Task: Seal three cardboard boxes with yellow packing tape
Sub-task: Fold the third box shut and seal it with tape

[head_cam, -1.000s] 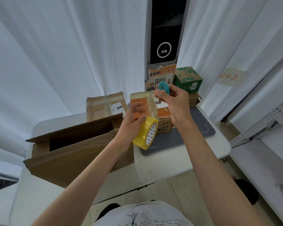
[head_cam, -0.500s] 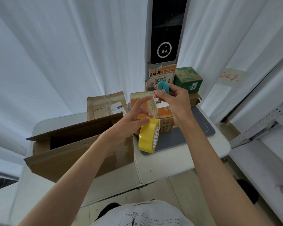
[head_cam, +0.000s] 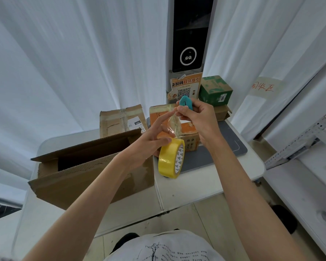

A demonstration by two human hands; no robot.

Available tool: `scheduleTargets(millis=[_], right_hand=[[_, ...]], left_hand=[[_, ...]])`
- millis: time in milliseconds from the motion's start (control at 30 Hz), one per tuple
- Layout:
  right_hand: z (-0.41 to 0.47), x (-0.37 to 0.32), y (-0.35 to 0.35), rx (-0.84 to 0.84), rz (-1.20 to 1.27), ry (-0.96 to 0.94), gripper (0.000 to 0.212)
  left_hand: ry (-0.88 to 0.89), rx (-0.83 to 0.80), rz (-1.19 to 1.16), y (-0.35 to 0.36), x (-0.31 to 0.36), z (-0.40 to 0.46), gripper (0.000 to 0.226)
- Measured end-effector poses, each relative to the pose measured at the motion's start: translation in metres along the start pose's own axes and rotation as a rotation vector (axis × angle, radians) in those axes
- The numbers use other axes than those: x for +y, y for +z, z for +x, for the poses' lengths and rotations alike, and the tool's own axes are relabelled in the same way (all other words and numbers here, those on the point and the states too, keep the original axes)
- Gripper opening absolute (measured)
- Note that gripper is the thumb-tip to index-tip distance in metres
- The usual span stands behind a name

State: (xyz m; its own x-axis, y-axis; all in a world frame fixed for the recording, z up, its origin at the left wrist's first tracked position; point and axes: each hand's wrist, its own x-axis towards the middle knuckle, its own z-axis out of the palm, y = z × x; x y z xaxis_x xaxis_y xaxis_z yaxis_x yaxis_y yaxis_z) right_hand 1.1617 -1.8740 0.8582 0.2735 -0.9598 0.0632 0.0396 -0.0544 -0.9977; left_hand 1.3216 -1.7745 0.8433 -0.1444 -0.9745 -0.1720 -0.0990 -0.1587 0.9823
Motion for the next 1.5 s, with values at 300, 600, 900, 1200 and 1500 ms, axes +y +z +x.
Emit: scheduleTargets(millis=[300,600,900,1200,1500], right_hand=[[0.003,0.015,-0.003,0.127,0.046,0.040,0.027],[-0.015,0.010,-0.013,-0.158,-0.133,-0.009,0.022],[-0.023,0.014,-0.010,-0.422,-0.591,-0.250,0.013],[-0.023,0.026,-0.008,-0.482,-0.685,-0.339,0.012],[-0.025,0.034,-0.003,-0.390,-0.593,-0.340,0.013]], left_hand=[[-0.040,0.019,-0.012,0.002,-0.002,0.000,0.071],[0.003,0.084,0.054,-0.004,-0.003,0.001,0.077],[-0.026,0.097,0.062,-0.013,0.004,0.005,0.083],[-0.002,0.123,0.101,-0.016,0.004,0.004,0.080],[-0.001,0.145,0.036,-0.016,0.002,0.003,0.080]])
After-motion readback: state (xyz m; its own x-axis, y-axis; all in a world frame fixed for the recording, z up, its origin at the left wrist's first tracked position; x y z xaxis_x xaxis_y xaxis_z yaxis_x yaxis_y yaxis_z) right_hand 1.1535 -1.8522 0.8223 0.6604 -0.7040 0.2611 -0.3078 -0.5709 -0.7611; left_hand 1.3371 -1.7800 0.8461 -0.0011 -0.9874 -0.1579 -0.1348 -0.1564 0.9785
